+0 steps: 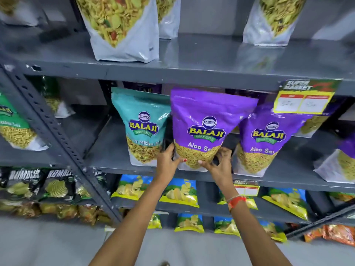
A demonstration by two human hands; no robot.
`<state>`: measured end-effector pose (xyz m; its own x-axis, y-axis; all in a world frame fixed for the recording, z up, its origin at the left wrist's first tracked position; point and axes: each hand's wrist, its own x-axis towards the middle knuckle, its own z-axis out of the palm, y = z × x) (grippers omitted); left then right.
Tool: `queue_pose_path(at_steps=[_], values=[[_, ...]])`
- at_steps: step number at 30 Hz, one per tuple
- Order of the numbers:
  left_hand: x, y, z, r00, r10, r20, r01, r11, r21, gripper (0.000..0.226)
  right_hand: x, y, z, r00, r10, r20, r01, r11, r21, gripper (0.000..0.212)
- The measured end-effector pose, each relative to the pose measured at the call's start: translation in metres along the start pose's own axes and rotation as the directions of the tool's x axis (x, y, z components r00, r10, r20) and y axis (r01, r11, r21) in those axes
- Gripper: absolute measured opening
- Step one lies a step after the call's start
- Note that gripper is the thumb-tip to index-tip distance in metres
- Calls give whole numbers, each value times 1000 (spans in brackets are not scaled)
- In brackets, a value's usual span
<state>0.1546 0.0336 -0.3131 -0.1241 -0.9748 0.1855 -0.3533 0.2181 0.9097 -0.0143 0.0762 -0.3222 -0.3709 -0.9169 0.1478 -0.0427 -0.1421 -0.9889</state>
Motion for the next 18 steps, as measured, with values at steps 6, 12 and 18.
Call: queue_pose_path(at_steps=[6, 12, 18], values=[[24, -31, 15, 996, -34, 84, 36, 999, -27, 67, 19, 34, 4, 996, 82, -24, -84, 994, -63, 83], [-2, -25, 13, 1000, -17, -10, 17, 1000, -9, 65, -14, 43, 25, 967, 62, -247, -87, 992, -91, 80], [-28, -49, -56, 859, -12, -511, -7, 999, -35, 28, -55, 34, 96, 998, 60, -15, -62, 988, -142, 51]])
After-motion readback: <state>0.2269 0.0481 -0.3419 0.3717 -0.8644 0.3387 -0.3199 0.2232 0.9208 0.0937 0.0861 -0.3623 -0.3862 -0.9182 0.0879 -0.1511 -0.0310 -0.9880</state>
